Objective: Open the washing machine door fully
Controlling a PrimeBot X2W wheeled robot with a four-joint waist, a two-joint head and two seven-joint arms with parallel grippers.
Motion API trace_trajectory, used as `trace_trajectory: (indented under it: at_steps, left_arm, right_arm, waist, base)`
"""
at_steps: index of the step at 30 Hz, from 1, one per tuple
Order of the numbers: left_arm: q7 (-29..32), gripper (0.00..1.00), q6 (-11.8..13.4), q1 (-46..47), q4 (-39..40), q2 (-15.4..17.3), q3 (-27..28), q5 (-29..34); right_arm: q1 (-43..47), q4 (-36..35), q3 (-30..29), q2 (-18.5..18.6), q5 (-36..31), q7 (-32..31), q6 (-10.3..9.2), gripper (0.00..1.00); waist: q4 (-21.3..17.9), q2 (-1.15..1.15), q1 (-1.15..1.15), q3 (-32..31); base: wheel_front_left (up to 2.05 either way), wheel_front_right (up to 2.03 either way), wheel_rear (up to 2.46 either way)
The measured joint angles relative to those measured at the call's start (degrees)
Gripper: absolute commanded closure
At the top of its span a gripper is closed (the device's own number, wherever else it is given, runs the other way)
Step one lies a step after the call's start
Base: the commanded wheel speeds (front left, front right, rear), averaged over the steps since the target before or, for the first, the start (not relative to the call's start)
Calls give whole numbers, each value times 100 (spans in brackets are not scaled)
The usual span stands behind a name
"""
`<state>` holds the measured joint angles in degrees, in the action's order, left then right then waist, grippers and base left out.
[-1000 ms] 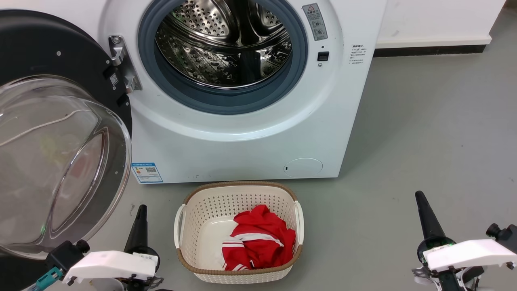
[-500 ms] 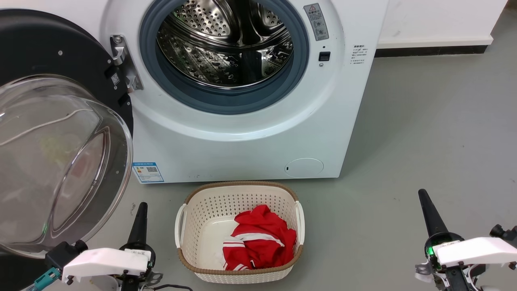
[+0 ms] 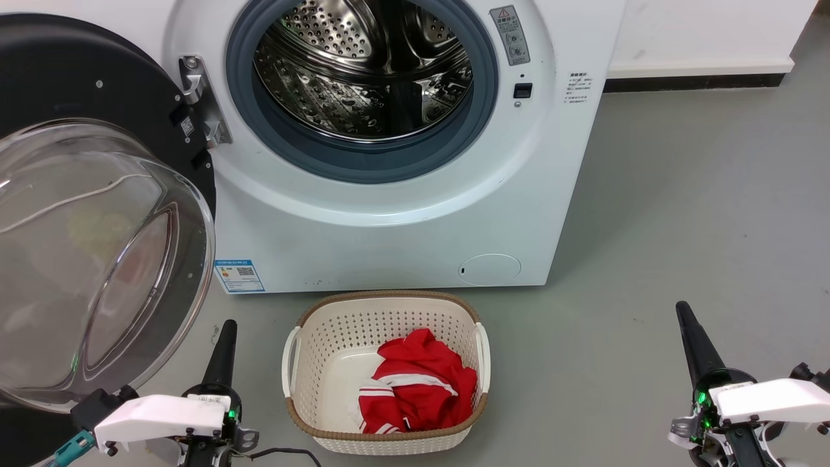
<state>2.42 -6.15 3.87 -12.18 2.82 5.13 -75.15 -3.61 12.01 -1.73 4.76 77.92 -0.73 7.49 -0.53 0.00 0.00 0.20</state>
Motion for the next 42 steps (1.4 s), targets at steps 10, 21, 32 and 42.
trace_trajectory:
  at_steps: [10, 21, 32, 42]
  left_arm:
    - [123, 100, -43, 52, -57, 1, 46, -511]
    - [247, 100, -75, 118, -111, 1, 81, -1010]
    - [354, 100, -112, 178, -164, 2, 116, -1481]
    - [414, 100, -126, 207, -193, 2, 138, -1720]
  right_arm:
    - [-71, 57, -73, -2, 491, -133, 0, 100]
    - [-120, 110, -149, -5, 959, -236, 0, 100]
    - [-194, 154, -220, -13, 1390, -342, 0, 100]
    - [-208, 188, -269, -25, 1624, -411, 0, 100]
  waist:
    - [14, 0, 0, -1]
    - [29, 0, 0, -1]
    - [45, 0, 0, -2]
    - [53, 0, 0, -2]
  base:
    - [0, 0, 0]
    - [0, 0, 0]
    - [0, 0, 0]
    - [0, 0, 0]
